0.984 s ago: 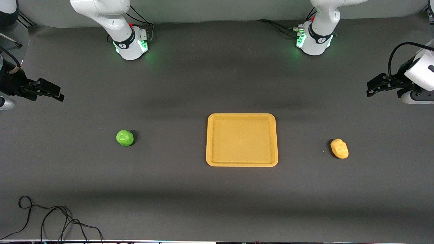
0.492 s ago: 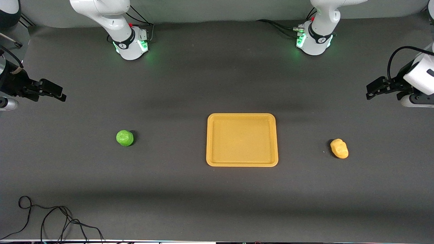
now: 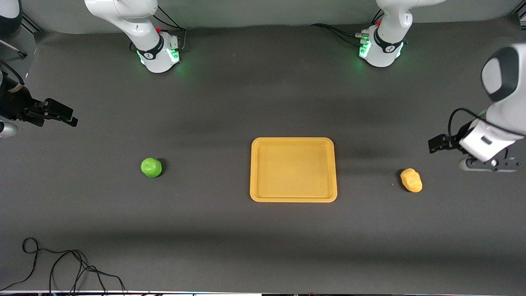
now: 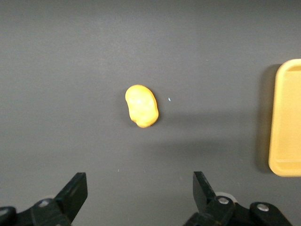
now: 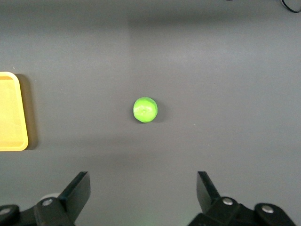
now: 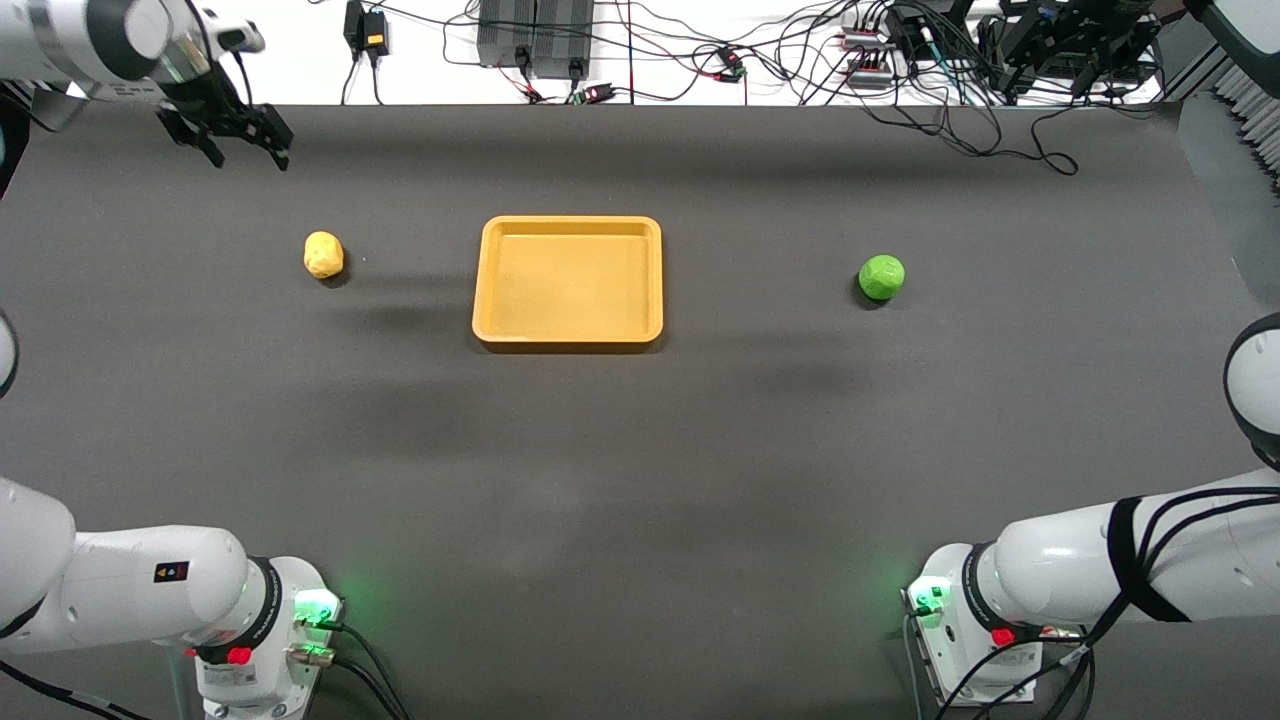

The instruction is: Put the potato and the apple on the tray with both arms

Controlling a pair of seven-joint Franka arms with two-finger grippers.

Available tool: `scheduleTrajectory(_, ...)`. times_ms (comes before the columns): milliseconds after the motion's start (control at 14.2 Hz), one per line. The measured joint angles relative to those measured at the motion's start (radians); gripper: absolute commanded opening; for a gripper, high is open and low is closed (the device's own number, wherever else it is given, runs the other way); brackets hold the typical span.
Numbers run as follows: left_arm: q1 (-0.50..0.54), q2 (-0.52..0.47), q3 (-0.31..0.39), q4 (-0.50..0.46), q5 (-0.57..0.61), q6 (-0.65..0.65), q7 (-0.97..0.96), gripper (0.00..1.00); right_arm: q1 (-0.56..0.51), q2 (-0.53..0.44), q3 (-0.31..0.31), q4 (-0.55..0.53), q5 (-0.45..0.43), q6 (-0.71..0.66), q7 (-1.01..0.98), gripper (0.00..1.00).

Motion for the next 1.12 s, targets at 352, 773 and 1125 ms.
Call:
scheduleTrajectory(352, 0.025, 0.189, 0.003, -0.031, 0.003, 0.207, 0.0, 1.0, 0.002, 0.024, 0.003, -0.008, 0.0, 0.0, 0.0, 1.0)
scheduleTrajectory(773, 0.025, 0.369, 0.002, -0.077, 0.003, 0.473, -0.002, 1.0, 0.007, 0.05, 0.004, -0.057, 0.006, 0.06, -0.028, 1.0)
scheduleTrajectory(1125, 0.026, 0.391, 0.003, -0.076, 0.005, 0.486, -0.003, 0.49, 0.017, 0.055, 0.004, -0.206, 0.006, 0.197, -0.054, 1.0)
